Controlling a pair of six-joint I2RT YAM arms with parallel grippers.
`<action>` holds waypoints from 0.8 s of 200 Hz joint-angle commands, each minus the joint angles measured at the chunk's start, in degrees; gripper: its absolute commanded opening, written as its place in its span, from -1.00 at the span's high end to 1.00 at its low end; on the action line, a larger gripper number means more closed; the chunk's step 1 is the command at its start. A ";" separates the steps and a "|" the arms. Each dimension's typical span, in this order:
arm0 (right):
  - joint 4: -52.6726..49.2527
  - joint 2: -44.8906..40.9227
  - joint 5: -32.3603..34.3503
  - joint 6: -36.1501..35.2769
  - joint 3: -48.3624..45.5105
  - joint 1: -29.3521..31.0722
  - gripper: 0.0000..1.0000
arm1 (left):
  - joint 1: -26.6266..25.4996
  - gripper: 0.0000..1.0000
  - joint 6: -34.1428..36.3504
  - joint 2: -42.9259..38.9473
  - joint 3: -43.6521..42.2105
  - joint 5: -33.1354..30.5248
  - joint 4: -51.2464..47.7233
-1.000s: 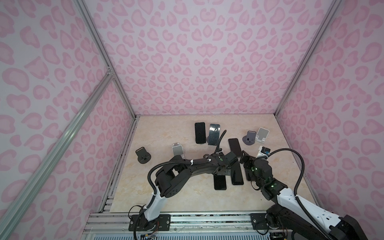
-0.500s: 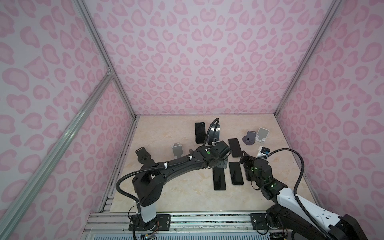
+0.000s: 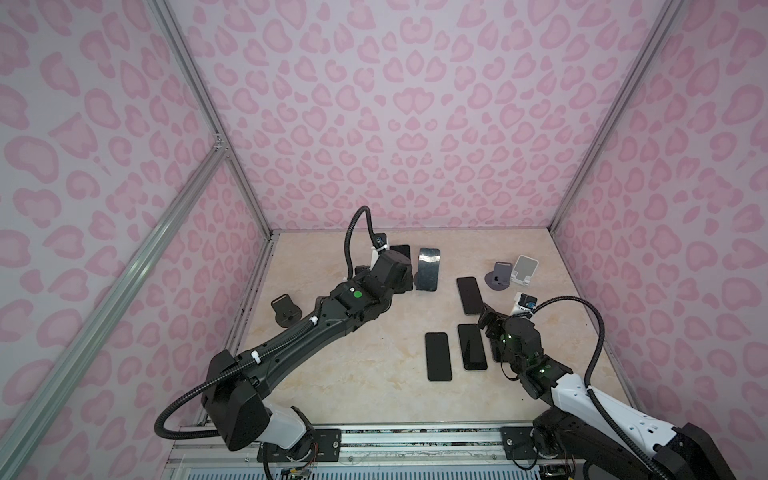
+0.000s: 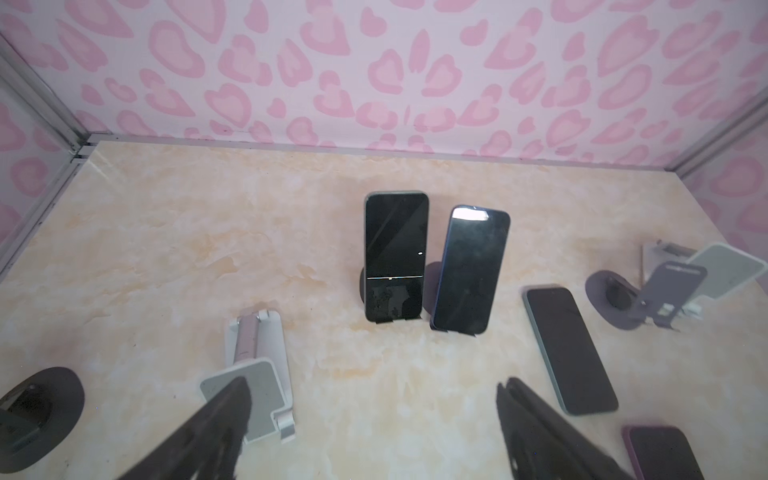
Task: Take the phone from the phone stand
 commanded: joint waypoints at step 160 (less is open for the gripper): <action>-0.14 1.07 0.56 -0.45 0.91 0.07 -0.96 | 7.80 -0.91 4.01 36.04 37.06 5.40 -14.06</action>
